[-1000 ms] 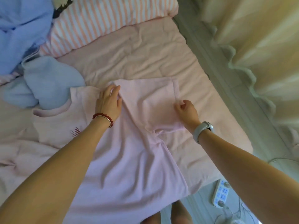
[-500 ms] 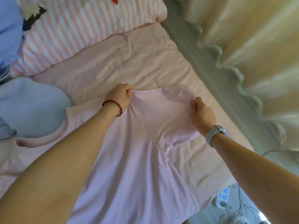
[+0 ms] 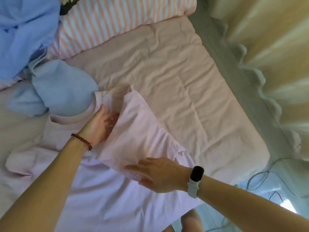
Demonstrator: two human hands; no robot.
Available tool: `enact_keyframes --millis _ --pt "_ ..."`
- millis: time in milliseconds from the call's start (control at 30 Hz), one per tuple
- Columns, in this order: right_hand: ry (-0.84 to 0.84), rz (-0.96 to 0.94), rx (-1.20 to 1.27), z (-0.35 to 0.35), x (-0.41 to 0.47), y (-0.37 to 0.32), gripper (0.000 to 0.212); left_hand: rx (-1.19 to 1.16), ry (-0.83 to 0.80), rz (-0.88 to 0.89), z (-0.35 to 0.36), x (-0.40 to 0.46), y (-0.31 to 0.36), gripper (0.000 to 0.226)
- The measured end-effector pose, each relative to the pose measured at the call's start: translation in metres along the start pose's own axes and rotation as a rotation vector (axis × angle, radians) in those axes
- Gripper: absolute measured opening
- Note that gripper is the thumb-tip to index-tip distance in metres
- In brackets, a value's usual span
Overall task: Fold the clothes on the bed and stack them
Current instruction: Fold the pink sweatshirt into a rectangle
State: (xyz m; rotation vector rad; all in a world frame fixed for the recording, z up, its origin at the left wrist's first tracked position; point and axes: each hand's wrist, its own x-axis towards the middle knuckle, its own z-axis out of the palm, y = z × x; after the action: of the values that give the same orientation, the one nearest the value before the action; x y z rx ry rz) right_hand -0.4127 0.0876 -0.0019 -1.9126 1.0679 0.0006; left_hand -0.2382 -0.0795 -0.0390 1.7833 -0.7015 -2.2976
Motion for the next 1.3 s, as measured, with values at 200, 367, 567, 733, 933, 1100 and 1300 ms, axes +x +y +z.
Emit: enact_keyframes --millis 200,367,567,733,933,1100,1300 --pt "0.114 0.273 -0.188 0.049 -0.004 0.026 0.049 0.565 0.293 0.291 0.003 0.000 -0.043 0.018" --pt "0.246 0.233 -0.404 0.067 -0.021 0.036 0.043 0.825 0.610 0.559 0.020 -0.004 -0.063 0.020" --pt "0.359 0.302 -0.361 0.058 -0.010 0.028 0.019 0.895 0.735 0.496 -0.001 -0.025 -0.078 0.018" --pt "0.538 0.193 -0.232 0.008 0.047 0.015 0.023 0.938 0.883 0.545 -0.049 -0.049 -0.077 0.024" --pt "0.596 0.246 -0.381 -0.058 0.136 0.032 0.032 0.949 1.040 0.445 -0.137 -0.046 -0.050 0.044" --pt "0.409 0.312 -0.263 -0.091 0.192 0.046 0.050 1.066 0.874 0.349 -0.168 -0.022 -0.027 0.050" --pt "0.442 0.455 -0.265 -0.096 0.214 0.043 0.030 1.039 0.735 0.403 -0.191 -0.012 -0.010 0.038"
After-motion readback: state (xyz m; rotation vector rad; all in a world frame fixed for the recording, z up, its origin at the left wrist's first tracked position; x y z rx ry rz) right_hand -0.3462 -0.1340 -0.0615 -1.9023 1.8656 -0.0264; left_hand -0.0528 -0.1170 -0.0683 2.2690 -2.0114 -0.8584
